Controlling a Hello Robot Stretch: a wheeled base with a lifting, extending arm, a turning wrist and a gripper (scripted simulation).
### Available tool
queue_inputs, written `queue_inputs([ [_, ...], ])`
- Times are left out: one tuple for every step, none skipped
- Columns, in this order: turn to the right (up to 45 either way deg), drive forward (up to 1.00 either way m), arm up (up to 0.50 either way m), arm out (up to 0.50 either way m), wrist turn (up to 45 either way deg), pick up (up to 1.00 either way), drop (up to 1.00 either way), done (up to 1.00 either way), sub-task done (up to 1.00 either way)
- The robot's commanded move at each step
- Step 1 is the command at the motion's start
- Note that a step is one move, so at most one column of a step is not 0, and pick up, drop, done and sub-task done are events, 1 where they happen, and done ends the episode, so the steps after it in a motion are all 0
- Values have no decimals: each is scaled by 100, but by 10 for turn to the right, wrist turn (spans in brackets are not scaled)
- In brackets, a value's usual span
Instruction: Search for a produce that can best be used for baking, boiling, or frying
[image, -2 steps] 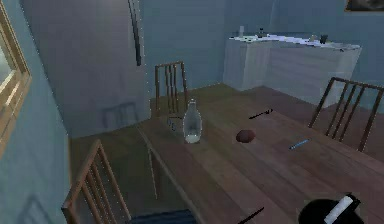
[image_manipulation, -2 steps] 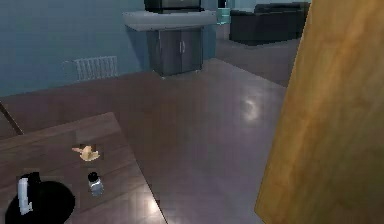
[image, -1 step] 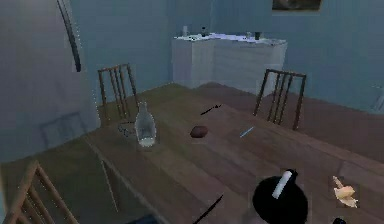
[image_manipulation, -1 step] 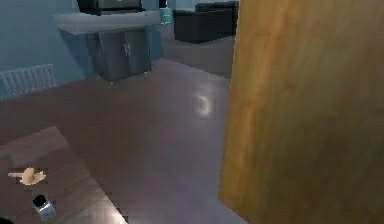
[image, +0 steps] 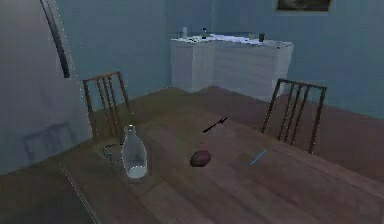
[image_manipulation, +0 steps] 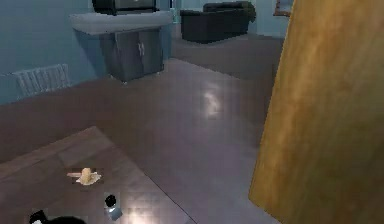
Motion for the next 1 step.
queue_inputs([
  [0,0,0,0,0,0,0,100,0],
])
